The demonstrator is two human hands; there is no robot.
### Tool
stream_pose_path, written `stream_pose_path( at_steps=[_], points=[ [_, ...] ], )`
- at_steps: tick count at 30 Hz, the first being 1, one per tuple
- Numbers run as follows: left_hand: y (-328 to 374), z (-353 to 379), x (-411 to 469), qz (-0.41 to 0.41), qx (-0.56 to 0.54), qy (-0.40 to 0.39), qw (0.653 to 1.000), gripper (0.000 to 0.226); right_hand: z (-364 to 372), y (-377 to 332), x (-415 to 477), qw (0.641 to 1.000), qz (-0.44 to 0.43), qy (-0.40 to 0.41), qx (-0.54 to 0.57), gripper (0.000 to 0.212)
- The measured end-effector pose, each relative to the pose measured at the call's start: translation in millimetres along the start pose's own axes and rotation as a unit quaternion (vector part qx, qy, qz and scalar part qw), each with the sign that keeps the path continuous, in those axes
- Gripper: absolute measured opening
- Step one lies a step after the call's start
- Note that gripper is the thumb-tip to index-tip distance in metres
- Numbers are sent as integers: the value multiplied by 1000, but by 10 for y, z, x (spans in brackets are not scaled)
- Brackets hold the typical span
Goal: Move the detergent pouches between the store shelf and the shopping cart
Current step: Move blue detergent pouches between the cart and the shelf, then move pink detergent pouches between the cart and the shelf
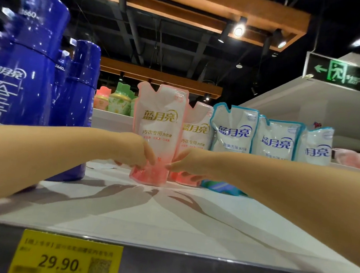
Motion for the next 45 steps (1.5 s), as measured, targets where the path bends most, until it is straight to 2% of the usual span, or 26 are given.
stream_pose_path(
  at_steps=[5,14,17,20,23,27,30,35,39,43,45],
  points=[
    [205,-98,-179,23,30,-4,999,27,-120,-29,-344,998,-34,48,-23,31],
    [848,-69,-757,125,12,18,992,26,-302,191,-1116,990,-47,121,-48,26],
    [1139,-61,-1043,155,4,35,987,27,-524,298,-1516,982,-58,171,-54,24],
    [1528,-63,-1385,195,-19,67,978,26,-756,482,-2023,970,-65,222,-68,23],
    [2028,12,-1766,231,-51,104,966,23,-950,782,-2629,963,-70,256,-34,20],
    [2885,257,-2396,295,-141,129,936,17,-1192,1332,-3626,949,-55,310,-15,16],
    [3682,576,-2887,365,-199,125,901,19,-1336,1910,-4546,929,-9,369,-14,14],
    [4996,1349,-3675,460,-274,64,842,19,-1292,2849,-6047,885,125,446,-46,11],
    [5908,1997,-4240,491,-314,10,812,17,-1184,3481,-7003,837,229,494,-55,9],
    [6732,2704,-4660,509,-368,-78,775,15,-1020,4130,-7818,784,339,519,-46,17],
    [7122,3130,-4838,496,-404,-133,757,24,-889,4483,-8179,747,398,532,-29,19]
  ],
)
Point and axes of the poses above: each hand's wrist, its own x-axis towards the middle knuckle, its own z-axis out of the palm, y = z × x, the point moved 1 cm from there along x, towards the middle knuckle, and after that the axes turned 4 degrees about y, right-handed, at the moved point
